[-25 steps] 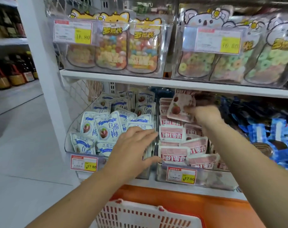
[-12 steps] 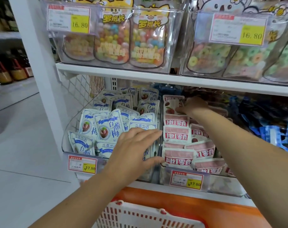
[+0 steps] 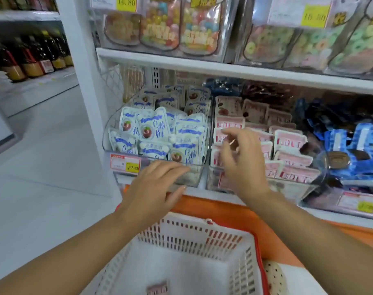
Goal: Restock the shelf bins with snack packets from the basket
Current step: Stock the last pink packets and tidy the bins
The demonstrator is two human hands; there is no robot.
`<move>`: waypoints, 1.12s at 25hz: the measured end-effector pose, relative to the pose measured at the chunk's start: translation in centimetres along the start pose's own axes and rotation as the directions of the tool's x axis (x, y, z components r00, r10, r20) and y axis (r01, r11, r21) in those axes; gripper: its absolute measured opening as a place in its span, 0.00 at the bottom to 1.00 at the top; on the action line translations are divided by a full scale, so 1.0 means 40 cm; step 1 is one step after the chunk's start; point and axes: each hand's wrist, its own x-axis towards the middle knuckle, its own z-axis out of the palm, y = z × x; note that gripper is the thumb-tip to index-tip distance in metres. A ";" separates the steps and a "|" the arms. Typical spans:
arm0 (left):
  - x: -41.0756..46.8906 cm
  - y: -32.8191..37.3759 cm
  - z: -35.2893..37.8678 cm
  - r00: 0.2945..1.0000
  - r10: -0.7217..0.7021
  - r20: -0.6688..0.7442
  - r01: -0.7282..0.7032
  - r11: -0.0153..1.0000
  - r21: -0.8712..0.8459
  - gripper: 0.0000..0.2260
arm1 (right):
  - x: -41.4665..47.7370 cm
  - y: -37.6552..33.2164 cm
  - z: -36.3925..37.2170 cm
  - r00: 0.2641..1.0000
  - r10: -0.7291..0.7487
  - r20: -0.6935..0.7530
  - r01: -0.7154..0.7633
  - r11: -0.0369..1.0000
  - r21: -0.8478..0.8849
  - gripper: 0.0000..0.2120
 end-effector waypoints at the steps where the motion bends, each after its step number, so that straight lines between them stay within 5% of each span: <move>1: -0.049 -0.001 0.009 0.998 -0.011 0.061 0.012 1.000 -0.011 0.18 | -0.070 -0.020 0.014 0.992 -0.096 0.080 0.095 0.995 0.016 0.10; 3: -0.167 -0.003 0.050 0.947 -0.074 0.312 0.087 0.996 -0.029 0.18 | -0.213 -0.031 0.053 0.948 -0.178 0.265 0.183 0.983 0.009 0.11; 5: -0.301 -0.014 0.107 0.737 -0.227 0.637 0.275 0.961 0.024 0.24 | -0.350 -0.017 0.104 0.846 -0.014 0.533 0.054 0.997 -0.059 0.13; 6: -0.369 -0.025 0.141 0.572 -0.297 0.765 0.362 0.928 0.090 0.28 | -0.420 0.003 0.133 0.721 0.168 0.673 -0.088 0.985 -0.151 0.14; 9: -0.518 -0.060 0.243 0.146 -0.420 0.896 0.577 0.771 0.267 0.38 | -0.601 0.094 0.228 0.133 0.574 0.808 -0.506 0.740 -0.443 0.18; 11: -0.572 -0.068 0.303 0.001 -0.455 0.890 0.698 0.638 0.325 0.40 | -0.689 0.134 0.262 -0.110 0.642 0.759 -0.673 0.514 -0.532 0.20; 13: -0.612 -0.068 0.354 -0.093 -0.460 0.883 0.796 0.499 0.343 0.39 | -0.754 0.150 0.288 -0.255 0.664 0.703 -0.765 0.306 -0.566 0.21; 17: -0.672 -0.075 0.429 -0.240 -0.488 0.839 0.870 0.275 0.408 0.33 | -0.821 0.153 0.352 -0.335 0.662 0.670 -0.804 0.170 -0.570 0.22; 20: -0.680 -0.065 0.467 -0.244 -0.508 0.826 0.877 0.248 0.412 0.21 | -0.857 0.144 0.402 -0.385 0.638 0.667 -0.817 0.100 -0.568 0.24; 22: -0.679 -0.053 0.475 -0.261 -0.505 0.823 0.916 0.138 0.376 0.18 | -0.876 0.136 0.423 -0.400 0.648 0.648 -0.832 0.039 -0.553 0.20; 28: -0.638 -0.042 0.436 -0.178 -0.525 0.832 0.981 -0.159 0.110 0.21 | -0.848 0.147 0.419 -0.227 0.747 0.624 -0.925 0.035 -0.379 0.06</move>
